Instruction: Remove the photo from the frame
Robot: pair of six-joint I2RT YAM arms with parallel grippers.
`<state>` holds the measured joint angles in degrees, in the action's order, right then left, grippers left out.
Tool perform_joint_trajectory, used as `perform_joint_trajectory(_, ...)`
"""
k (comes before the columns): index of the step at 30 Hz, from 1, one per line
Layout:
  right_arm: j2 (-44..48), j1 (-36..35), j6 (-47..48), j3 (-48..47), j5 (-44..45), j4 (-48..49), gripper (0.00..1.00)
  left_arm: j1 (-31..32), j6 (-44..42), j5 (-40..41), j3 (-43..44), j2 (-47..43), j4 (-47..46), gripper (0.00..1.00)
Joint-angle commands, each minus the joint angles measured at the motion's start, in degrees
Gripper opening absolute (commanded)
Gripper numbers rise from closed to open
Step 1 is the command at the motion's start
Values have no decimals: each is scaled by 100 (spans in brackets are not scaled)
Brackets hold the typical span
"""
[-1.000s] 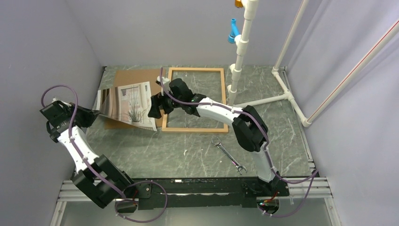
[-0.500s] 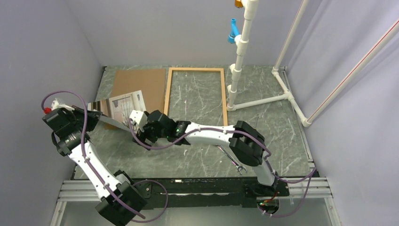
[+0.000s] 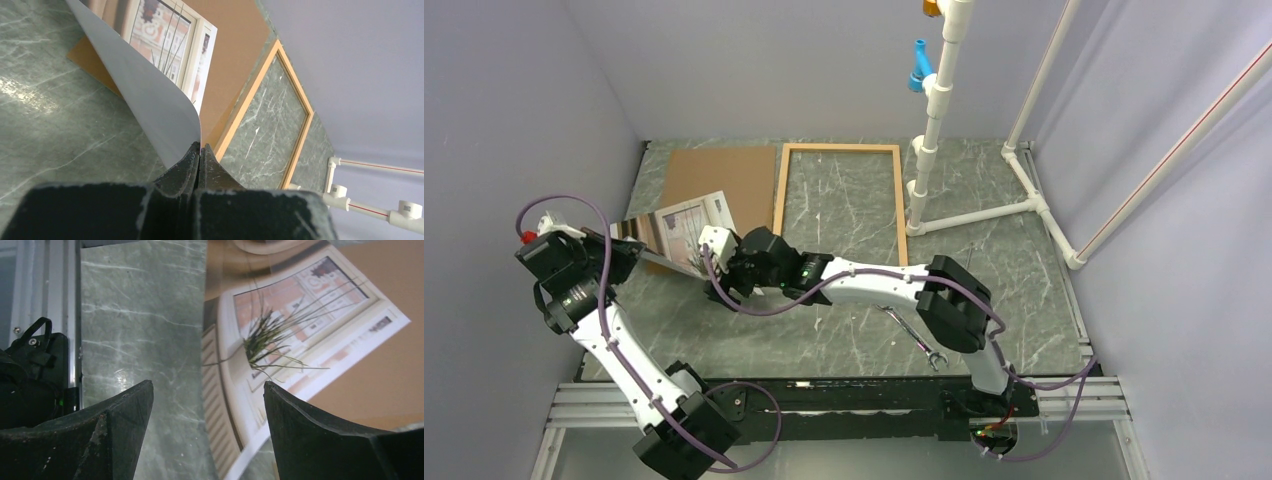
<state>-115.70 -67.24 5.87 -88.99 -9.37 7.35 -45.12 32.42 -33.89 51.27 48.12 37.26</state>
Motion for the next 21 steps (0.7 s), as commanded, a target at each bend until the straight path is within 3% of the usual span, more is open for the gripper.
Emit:
perform_joint_trajectory(1,-250,-101,-128,-382,-352,365,82,-23,-147,169,367,-151,308,0)
perform_joint_trajectory(7,-557,-243,-160,-690,17,491,78,-23,17,26,487,-242,399,0)
perform_joint_trajectory(8,-638,-254,-228,-869,181,434,73,-23,28,-11,540,-249,439,0)
perform_joint_trajectory(11,-927,-253,-478,-1459,488,3,44,-23,5,-104,755,-258,598,0)
perform_joint_trajectory(15,-1055,-252,-576,-1789,343,-245,23,-22,3,-42,1079,-351,831,0)
perform_joint_trajectory(17,-985,-247,-795,-1862,124,-365,3,-23,114,-85,1171,-425,823,0)
perform_joint_trajectory(21,-604,-241,-1071,-1628,-165,-363,0,-23,22,-363,1618,-366,995,0)
